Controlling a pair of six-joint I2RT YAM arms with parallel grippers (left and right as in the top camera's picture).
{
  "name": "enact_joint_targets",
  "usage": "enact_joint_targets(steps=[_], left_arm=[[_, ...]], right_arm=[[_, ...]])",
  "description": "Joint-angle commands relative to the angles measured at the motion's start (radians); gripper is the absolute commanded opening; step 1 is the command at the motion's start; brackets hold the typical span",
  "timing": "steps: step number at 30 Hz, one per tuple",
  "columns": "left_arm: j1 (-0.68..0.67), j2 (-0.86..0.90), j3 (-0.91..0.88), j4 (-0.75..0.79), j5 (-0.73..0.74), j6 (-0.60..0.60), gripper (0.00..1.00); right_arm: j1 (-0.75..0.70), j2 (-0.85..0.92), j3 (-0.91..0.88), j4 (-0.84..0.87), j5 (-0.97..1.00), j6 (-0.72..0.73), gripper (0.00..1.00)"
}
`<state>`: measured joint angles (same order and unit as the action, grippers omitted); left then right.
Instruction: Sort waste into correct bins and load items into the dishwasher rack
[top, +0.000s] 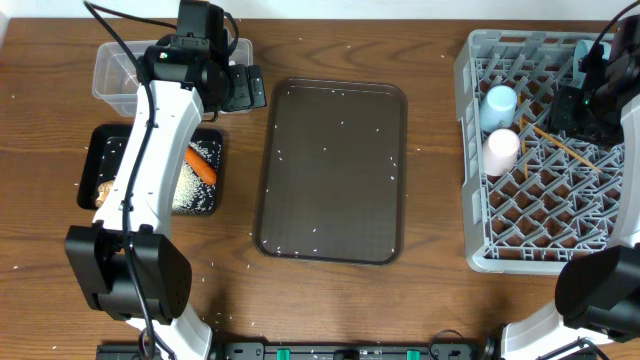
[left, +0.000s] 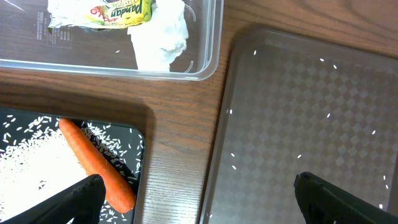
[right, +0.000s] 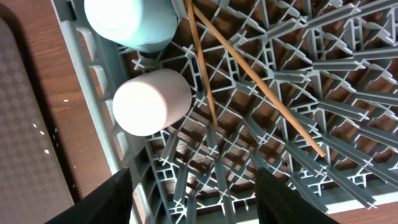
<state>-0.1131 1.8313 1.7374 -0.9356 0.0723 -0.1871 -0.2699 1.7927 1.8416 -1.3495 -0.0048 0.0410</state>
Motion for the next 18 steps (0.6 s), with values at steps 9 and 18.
enact_joint_targets(steps=[9, 18], left_arm=[[0.004, 0.003, -0.012, -0.003, -0.001, -0.010, 0.98], [0.004, 0.003, -0.012, -0.003, -0.001, -0.010, 0.98]], right_arm=[[-0.039, 0.010, -0.019, -0.024, 0.138, 0.075, 0.65], [-0.100, 0.013, -0.178, 0.126, 0.131, 0.095, 0.66]])
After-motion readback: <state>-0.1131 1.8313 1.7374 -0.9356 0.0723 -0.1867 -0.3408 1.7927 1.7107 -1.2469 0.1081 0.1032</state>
